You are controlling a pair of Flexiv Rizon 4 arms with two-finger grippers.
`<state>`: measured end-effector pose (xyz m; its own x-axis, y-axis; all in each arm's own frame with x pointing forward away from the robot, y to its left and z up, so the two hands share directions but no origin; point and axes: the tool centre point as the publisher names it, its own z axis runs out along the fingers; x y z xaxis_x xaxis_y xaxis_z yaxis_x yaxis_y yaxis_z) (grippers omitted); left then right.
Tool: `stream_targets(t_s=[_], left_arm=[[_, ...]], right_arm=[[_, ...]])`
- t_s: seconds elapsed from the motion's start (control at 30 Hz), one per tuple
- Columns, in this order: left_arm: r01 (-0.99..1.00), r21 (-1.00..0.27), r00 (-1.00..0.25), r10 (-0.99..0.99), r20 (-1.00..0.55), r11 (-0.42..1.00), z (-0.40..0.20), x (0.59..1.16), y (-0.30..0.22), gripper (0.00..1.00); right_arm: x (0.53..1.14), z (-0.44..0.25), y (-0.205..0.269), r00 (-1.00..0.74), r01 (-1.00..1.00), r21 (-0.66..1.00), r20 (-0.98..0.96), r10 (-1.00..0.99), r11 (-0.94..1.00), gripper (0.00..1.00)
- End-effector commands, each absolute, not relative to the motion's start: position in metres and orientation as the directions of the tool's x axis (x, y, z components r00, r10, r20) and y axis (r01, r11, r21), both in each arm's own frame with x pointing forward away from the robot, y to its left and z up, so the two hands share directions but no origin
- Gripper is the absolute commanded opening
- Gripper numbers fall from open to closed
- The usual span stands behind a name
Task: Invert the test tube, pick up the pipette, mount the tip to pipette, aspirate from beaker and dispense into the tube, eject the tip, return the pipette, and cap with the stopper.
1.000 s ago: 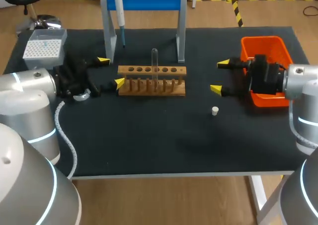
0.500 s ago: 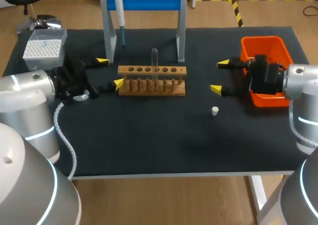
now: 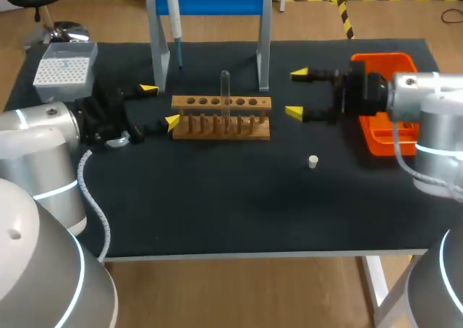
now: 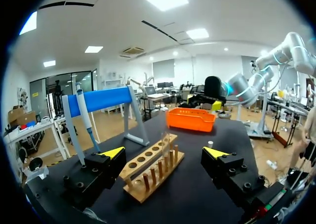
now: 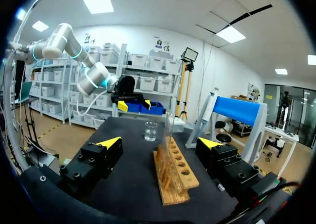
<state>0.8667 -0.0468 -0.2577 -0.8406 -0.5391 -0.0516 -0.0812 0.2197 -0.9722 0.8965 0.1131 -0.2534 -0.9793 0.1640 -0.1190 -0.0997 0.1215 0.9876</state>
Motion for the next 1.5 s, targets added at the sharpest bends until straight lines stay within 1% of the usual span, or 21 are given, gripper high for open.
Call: stream_targets(t_s=[0.03,0.27,0.47,0.83,1.23,1.4,1.47,1.5], left_arm=[[-0.082,-0.972,-0.839,-0.542,-0.053,0.221,-0.258,0.867,-0.048,1.0],[-0.082,-0.972,-0.839,-0.542,-0.053,0.221,-0.258,0.867,-0.048,1.0],[-0.082,-0.972,-0.839,-0.542,-0.053,0.221,-0.258,0.867,-0.048,1.0],[-0.082,-0.972,-0.839,-0.542,-0.053,0.221,-0.258,0.867,-0.048,1.0],[-0.082,-0.972,-0.839,-0.542,-0.053,0.221,-0.258,0.867,-0.048,1.0],[-0.082,-0.972,-0.839,-0.542,-0.053,0.221,-0.258,0.867,-0.048,1.0],[-0.082,-0.972,-0.839,-0.542,-0.053,0.221,-0.258,0.867,-0.048,1.0],[-0.082,-0.972,-0.839,-0.542,-0.053,0.221,-0.258,0.867,-0.048,1.0]], right_arm=[[0.928,-0.26,0.137,-0.994,-0.096,0.991,-0.1,0.039,0.088,1.0],[0.939,-0.261,0.166,-0.998,-0.051,0.996,-0.049,-0.038,0.072,1.0],[0.944,-0.267,0.188,-0.997,-0.03,0.994,-0.022,-0.073,0.103,1.0],[0.952,-0.273,0.209,-0.993,0.009,0.996,0.019,-0.113,0.086,1.0],[0.947,-0.276,0.228,-0.99,0.003,0.998,0.012,-0.139,0.067,1.0],[0.947,-0.278,0.235,-0.991,0.002,0.998,0.011,-0.133,0.068,0.93],[0.947,-0.279,0.236,-0.991,0.004,0.998,0.012,-0.13,0.064,0.85],[0.947,-0.279,0.237,-0.992,0.004,0.998,0.013,-0.129,0.064,0.83]])
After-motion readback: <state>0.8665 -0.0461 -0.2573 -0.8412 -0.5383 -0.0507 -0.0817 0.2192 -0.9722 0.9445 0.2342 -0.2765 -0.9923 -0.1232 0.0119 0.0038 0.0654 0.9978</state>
